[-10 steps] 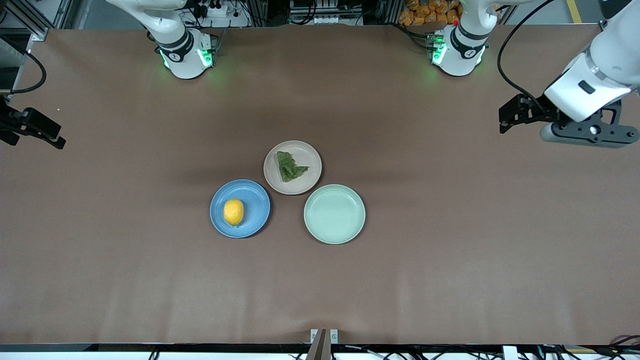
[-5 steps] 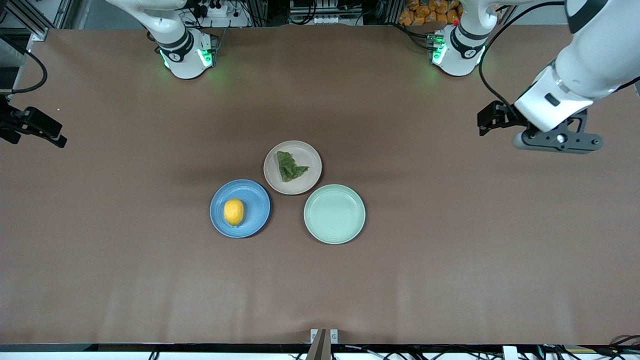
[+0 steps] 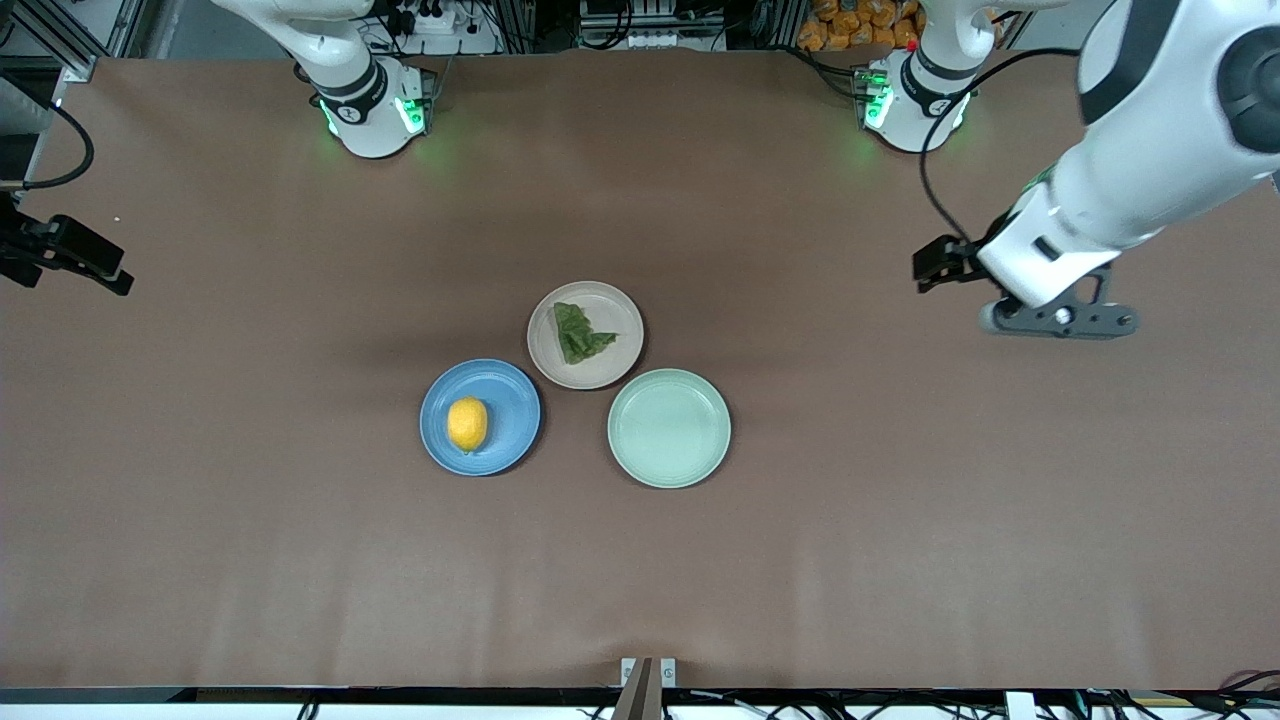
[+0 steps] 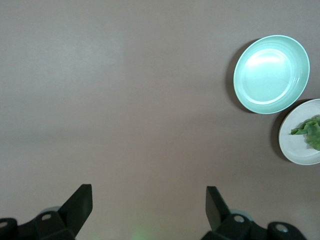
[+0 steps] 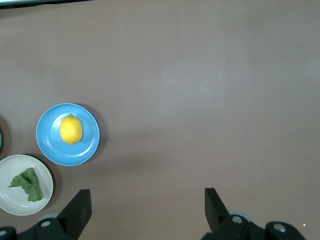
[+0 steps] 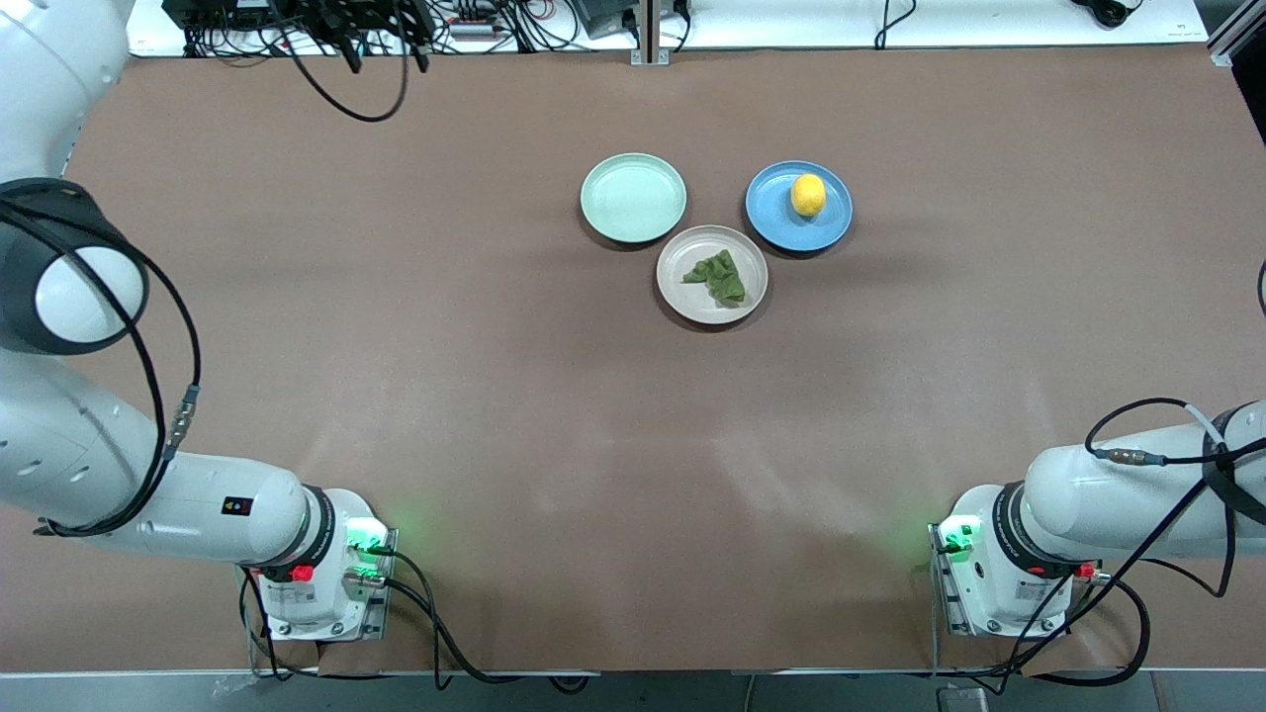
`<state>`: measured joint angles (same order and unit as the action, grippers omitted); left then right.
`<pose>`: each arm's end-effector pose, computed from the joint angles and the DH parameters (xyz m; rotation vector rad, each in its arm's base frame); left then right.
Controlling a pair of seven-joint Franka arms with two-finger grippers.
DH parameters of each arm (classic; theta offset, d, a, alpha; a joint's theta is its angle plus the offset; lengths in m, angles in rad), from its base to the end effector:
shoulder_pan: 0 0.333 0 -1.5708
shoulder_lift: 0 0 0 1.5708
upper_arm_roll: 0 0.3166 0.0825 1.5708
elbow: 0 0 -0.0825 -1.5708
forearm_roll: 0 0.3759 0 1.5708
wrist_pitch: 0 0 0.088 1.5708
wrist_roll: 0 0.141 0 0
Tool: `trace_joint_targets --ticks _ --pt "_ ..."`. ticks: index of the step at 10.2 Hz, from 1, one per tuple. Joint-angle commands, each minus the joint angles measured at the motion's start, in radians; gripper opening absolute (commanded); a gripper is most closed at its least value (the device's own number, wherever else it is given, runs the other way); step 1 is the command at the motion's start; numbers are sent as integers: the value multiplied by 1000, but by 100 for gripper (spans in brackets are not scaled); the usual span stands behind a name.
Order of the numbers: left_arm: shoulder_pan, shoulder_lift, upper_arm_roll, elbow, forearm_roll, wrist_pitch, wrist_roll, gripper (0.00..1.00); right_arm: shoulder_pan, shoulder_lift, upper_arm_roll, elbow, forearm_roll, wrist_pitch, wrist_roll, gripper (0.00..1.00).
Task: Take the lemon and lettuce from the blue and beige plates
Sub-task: 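Move the left gripper over the lettuce on the beige plate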
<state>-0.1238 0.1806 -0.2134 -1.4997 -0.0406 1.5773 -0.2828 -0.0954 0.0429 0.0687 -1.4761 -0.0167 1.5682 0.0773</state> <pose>0.5608 -0.1928 0.5238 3.0904 -0.0783 -0.1829 0.5616 -0.0182 0.6112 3.1239 -0.1635 0.0776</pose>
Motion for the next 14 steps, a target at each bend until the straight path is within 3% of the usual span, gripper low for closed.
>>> trace_joint_targets --ticks 1,6,14 --pt "-54 55 0 15 -15 33 -97 100 -6 17 3 3 -11 -7 -7 100" --pt "-123 149 2 29 -12 65 -185 100 -9 49 2 5 -12 -39 -7 100" --pt "-296 299 5 29 7 302 -459 100 8 143 3 -13 -22 -86 7 100"
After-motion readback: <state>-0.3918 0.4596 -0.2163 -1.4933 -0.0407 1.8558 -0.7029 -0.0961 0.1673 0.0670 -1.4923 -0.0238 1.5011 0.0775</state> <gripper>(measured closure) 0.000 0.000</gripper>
